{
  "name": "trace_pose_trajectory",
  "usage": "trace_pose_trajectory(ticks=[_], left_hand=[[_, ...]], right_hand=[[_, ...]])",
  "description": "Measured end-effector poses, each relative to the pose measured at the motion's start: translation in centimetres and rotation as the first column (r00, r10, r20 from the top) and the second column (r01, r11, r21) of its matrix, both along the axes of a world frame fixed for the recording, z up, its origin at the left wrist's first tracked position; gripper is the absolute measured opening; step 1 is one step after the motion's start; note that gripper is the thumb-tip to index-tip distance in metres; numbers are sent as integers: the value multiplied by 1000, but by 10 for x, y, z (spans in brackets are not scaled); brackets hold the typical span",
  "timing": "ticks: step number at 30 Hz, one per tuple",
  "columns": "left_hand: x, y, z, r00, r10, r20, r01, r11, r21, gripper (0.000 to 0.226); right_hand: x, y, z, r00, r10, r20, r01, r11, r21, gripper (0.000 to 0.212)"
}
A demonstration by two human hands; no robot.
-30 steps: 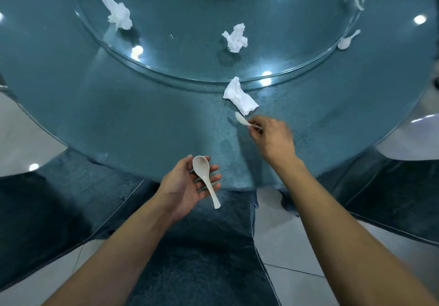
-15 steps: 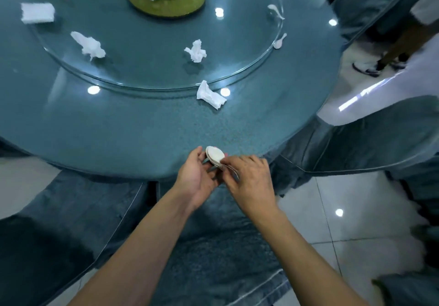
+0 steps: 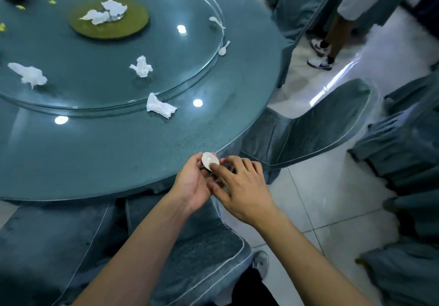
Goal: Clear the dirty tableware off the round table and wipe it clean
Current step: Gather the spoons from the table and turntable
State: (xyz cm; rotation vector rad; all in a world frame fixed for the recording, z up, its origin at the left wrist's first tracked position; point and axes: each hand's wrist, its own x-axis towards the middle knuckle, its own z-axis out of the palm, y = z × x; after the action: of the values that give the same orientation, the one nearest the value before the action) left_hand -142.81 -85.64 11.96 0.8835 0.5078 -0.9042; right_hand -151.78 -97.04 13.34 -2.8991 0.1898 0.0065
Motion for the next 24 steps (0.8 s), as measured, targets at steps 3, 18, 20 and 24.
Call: trace_pose_trajectory(ticks=[3, 18, 20, 24], left_hand=[[-17, -40, 6, 1000, -25, -5, 25, 1000, 14, 31], [-88, -251, 33, 999, -48, 26, 47, 998, 36, 40], [-84, -279, 36, 997, -63, 34, 61, 997, 51, 41], [-63, -331, 36, 993, -104, 56, 100, 993, 67, 41]], right_hand=[[-19, -41, 6, 999, 23, -41, -21, 999, 38, 58], [-79, -314, 14, 988, -137, 73, 137, 991, 10, 38], [-76, -342, 12, 984, -167, 53, 168, 986, -2, 38], [-59, -401, 9, 981, -186, 52, 186, 983, 4, 36]])
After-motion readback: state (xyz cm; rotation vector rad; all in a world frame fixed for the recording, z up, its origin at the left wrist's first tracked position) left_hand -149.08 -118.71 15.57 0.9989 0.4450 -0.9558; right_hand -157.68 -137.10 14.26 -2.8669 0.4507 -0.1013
